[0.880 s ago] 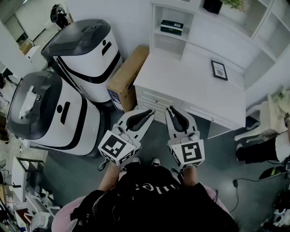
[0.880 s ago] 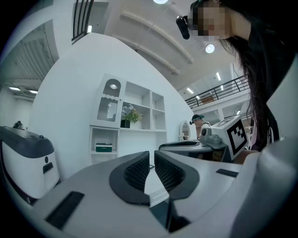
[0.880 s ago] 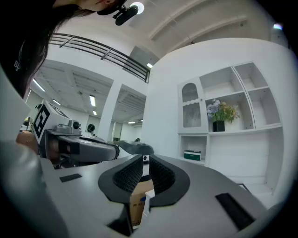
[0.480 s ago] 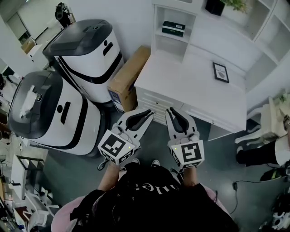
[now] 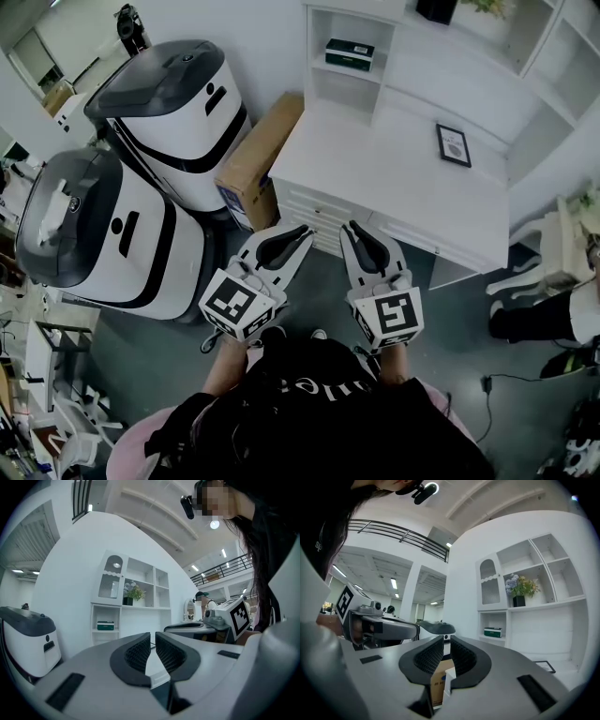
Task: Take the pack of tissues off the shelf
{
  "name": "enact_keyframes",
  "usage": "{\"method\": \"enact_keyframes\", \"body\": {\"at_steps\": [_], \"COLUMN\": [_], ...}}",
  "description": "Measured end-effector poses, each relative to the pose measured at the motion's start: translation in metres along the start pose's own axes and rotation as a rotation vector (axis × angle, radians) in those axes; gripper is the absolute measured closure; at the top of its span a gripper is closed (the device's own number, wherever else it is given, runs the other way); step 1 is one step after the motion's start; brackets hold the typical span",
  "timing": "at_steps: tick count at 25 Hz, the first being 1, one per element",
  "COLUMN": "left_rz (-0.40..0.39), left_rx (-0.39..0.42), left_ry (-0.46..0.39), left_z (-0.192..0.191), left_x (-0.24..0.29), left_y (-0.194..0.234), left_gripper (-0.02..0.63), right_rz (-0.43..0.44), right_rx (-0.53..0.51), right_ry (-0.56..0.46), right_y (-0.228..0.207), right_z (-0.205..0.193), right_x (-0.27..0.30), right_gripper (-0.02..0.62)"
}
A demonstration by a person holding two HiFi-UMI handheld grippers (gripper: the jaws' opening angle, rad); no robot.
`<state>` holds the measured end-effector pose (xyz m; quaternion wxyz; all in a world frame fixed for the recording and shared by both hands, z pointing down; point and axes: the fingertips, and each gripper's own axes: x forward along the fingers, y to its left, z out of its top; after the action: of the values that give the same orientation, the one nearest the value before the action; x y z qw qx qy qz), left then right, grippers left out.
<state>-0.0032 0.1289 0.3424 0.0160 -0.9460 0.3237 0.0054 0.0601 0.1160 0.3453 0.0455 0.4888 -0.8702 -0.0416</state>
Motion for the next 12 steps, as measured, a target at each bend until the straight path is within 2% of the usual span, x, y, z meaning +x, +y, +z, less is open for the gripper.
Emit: {"method": "enact_keyframes", "body": {"at_steps": [12], "left_rz": [0.023], "left_rx": [0.003], "left_ry": [0.045], "left_z": [-0.015], "left_x": [0.02], "left_y": [-0.025], "left_gripper": [0.563], "right_rz": [0.005], "right_rx": [0.039], "right_ry": [0.009], "right_y": [-0.025], "right_z": [-0.022], "right_x": [-0.024], "right_gripper": [0.523]}}
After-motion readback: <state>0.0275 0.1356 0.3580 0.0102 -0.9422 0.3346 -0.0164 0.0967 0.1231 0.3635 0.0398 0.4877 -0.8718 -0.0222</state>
